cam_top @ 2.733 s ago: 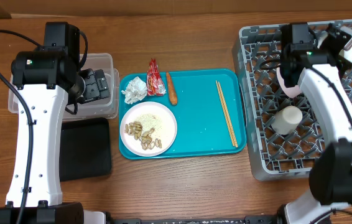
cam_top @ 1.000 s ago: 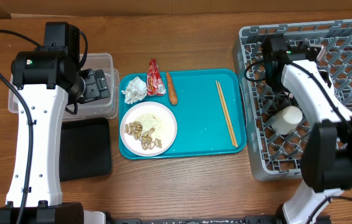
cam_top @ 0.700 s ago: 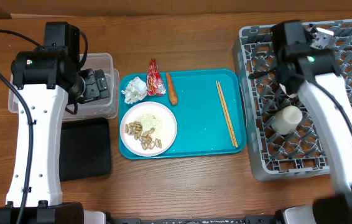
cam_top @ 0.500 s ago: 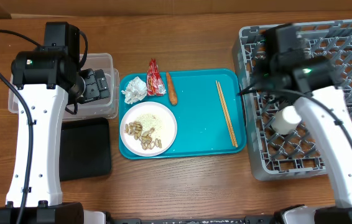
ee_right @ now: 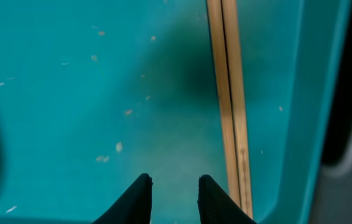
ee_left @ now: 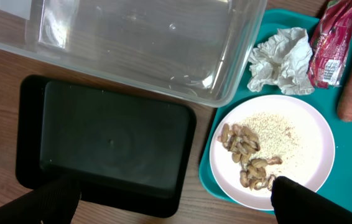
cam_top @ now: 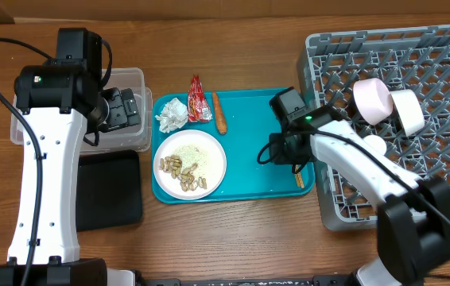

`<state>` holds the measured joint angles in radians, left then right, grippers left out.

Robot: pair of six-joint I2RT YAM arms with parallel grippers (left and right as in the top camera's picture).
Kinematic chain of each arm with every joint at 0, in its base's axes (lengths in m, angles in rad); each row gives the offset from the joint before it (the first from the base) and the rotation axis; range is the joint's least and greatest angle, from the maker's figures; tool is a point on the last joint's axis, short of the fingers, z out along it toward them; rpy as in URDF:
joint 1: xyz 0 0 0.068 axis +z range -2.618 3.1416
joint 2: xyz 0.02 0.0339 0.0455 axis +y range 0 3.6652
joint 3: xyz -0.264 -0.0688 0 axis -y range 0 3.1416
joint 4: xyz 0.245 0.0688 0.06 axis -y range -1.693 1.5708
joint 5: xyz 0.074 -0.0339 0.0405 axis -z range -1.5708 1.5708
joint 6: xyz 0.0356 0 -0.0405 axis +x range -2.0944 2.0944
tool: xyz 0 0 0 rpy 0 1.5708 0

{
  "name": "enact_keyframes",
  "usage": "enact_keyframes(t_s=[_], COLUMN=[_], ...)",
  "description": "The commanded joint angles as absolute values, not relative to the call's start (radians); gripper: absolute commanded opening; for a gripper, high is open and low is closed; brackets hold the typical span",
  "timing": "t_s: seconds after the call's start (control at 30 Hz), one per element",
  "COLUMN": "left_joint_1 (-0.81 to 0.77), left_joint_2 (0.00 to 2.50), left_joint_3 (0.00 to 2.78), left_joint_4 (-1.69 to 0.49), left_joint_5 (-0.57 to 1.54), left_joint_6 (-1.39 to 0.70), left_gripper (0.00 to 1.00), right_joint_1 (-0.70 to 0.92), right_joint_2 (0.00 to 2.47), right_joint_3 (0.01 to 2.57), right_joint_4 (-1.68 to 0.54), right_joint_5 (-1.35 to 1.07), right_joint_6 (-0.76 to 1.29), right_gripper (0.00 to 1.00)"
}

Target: Sort waste into correct bins and load items into the dishwasher

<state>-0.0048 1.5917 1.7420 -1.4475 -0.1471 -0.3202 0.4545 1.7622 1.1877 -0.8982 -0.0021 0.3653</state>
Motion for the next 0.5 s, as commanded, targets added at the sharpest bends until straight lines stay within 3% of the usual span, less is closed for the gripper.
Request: enact_keyframes(t_s=[0.0,0.47], left_joint_1=[-0.007,-0.007], left_joint_2=[1.598,1.598], left_joint_3=[1.756,1.756], left_joint_4=[-1.446,-1.446], left_joint_5=[-0.157,-0.157], left_joint_6=[-0.337,-0.337], left_gripper=[1.00,1.00], right_joint_1=[0.450,0.451], right_joint_2=[1.817,1.924], right_joint_3=[1.189,1.189], right_joint_4=[-0.857,-0.824], right_joint_5=[0.051,0.168], right_joint_6=[0.337,0.313], right_gripper=[0.27,0.24])
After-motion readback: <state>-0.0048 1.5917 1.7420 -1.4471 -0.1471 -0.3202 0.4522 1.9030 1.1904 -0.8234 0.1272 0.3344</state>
